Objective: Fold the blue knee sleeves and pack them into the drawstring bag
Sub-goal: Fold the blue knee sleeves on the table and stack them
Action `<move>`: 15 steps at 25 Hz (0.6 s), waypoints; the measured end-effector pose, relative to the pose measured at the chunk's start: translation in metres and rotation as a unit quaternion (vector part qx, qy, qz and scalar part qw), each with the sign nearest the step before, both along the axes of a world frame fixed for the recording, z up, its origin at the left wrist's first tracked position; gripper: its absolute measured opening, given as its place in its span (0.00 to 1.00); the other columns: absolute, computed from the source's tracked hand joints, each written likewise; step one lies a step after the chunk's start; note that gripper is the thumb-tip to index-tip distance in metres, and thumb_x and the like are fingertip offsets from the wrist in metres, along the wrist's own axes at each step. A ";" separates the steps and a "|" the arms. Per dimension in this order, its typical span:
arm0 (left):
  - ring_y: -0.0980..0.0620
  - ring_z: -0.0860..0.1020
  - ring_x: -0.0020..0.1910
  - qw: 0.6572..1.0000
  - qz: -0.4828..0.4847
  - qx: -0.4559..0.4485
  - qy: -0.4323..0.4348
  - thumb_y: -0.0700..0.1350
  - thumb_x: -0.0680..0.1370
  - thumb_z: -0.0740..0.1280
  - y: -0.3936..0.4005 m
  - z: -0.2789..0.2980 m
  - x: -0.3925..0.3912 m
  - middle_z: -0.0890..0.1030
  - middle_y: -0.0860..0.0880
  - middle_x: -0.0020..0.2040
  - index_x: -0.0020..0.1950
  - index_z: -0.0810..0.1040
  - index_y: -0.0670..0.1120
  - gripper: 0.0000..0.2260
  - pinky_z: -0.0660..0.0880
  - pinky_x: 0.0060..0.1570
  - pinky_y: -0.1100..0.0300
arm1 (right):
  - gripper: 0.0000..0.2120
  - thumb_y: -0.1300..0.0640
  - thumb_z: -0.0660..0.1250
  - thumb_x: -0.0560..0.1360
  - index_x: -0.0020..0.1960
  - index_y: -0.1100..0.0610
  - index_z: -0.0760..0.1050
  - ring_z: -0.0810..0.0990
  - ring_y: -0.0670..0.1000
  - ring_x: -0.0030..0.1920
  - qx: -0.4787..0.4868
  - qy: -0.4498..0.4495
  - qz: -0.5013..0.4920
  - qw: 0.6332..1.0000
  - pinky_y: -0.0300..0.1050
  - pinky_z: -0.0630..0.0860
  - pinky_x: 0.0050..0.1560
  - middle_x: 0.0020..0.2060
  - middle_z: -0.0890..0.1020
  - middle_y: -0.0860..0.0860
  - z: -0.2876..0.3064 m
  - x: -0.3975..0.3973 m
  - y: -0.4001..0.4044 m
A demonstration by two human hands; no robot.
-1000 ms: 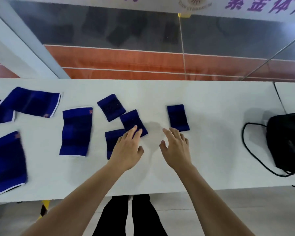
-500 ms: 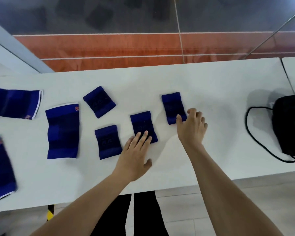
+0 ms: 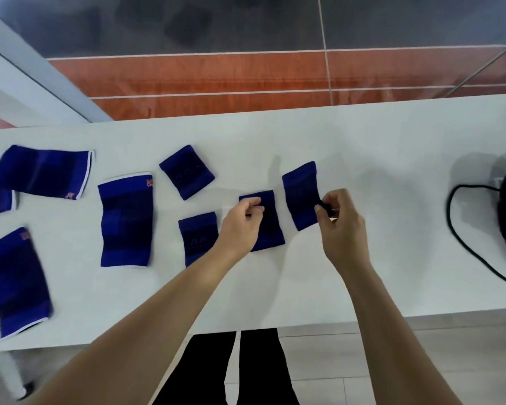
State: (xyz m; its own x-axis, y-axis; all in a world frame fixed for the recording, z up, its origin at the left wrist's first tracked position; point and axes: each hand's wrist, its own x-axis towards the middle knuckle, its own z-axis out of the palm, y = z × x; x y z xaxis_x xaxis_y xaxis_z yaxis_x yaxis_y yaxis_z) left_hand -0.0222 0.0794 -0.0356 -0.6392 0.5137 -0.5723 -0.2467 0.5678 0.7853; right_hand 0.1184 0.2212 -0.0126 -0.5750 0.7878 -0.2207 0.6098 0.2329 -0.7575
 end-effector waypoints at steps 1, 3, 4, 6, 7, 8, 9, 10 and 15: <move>0.51 0.81 0.57 0.995 0.058 0.006 -0.081 0.44 0.83 0.62 0.007 -0.001 -0.004 0.81 0.49 0.60 0.71 0.73 0.46 0.16 0.80 0.59 0.54 | 0.05 0.59 0.66 0.81 0.51 0.52 0.71 0.79 0.43 0.46 -0.016 0.013 0.008 1.000 0.38 0.75 0.44 0.45 0.80 0.42 0.007 0.001 -0.008; 0.48 0.83 0.52 0.969 0.150 0.032 -0.194 0.43 0.82 0.65 0.015 -0.001 -0.013 0.82 0.44 0.58 0.69 0.74 0.43 0.15 0.82 0.51 0.53 | 0.05 0.59 0.68 0.80 0.50 0.52 0.73 0.80 0.43 0.45 -0.071 0.025 0.004 0.997 0.33 0.74 0.42 0.44 0.81 0.42 0.012 0.001 -0.023; 0.48 0.83 0.50 0.965 0.165 0.040 -0.201 0.42 0.82 0.66 0.014 -0.002 -0.017 0.83 0.44 0.56 0.67 0.75 0.42 0.14 0.83 0.47 0.55 | 0.05 0.58 0.69 0.79 0.50 0.51 0.74 0.81 0.44 0.44 -0.100 0.023 -0.009 0.995 0.32 0.74 0.41 0.44 0.82 0.43 0.009 0.000 -0.030; 0.49 0.83 0.47 0.985 0.126 0.018 -0.119 0.40 0.81 0.67 0.006 -0.007 -0.026 0.84 0.46 0.51 0.63 0.78 0.43 0.11 0.82 0.43 0.59 | 0.03 0.56 0.69 0.79 0.49 0.50 0.76 0.83 0.45 0.41 -0.139 0.007 -0.054 0.989 0.30 0.73 0.36 0.43 0.84 0.45 -0.001 -0.003 -0.042; 0.50 0.83 0.46 0.994 0.090 -0.003 -0.054 0.40 0.81 0.68 0.002 -0.009 -0.030 0.84 0.47 0.49 0.62 0.79 0.44 0.10 0.82 0.43 0.59 | 0.02 0.55 0.69 0.79 0.49 0.50 0.76 0.83 0.45 0.39 -0.155 -0.003 -0.073 0.985 0.29 0.72 0.33 0.41 0.84 0.46 -0.007 -0.005 -0.049; 0.51 0.83 0.45 0.998 0.053 -0.024 0.011 0.42 0.80 0.69 -0.002 -0.012 -0.035 0.84 0.49 0.47 0.61 0.80 0.45 0.09 0.82 0.44 0.58 | 0.02 0.54 0.69 0.80 0.49 0.49 0.76 0.83 0.45 0.38 -0.167 -0.013 -0.086 0.982 0.29 0.71 0.31 0.40 0.85 0.47 -0.012 -0.007 -0.055; 0.53 0.82 0.43 0.997 0.015 -0.043 0.068 0.44 0.80 0.69 -0.004 -0.015 -0.039 0.83 0.50 0.47 0.60 0.80 0.46 0.09 0.82 0.45 0.59 | 0.02 0.53 0.69 0.80 0.48 0.49 0.76 0.84 0.45 0.37 -0.174 -0.024 -0.091 0.980 0.30 0.71 0.31 0.39 0.85 0.47 -0.017 -0.009 -0.060; 0.55 0.81 0.42 0.991 -0.022 -0.058 0.114 0.45 0.80 0.69 -0.005 -0.016 -0.042 0.82 0.52 0.47 0.60 0.80 0.47 0.09 0.80 0.46 0.61 | 0.02 0.52 0.69 0.80 0.48 0.49 0.76 0.84 0.46 0.38 -0.175 -0.032 -0.092 0.980 0.31 0.72 0.31 0.38 0.84 0.47 -0.021 -0.011 -0.064; 0.55 0.77 0.48 0.961 -0.120 -0.083 0.236 0.46 0.79 0.70 -0.002 -0.027 -0.048 0.77 0.50 0.53 0.58 0.81 0.49 0.08 0.75 0.52 0.61 | 0.02 0.51 0.69 0.79 0.49 0.49 0.77 0.84 0.49 0.39 -0.169 -0.061 -0.101 0.978 0.39 0.74 0.35 0.40 0.84 0.46 -0.033 -0.015 -0.070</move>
State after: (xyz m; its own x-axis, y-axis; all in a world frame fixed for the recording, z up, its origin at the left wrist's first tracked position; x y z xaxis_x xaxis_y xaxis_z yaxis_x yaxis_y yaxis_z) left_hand -0.0700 0.0770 -0.0625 -0.7224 0.6047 -0.3355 0.2676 0.6918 0.6707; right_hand 0.1034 0.1513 -0.0456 -0.3682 0.7526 -0.5459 0.7078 -0.1537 -0.6894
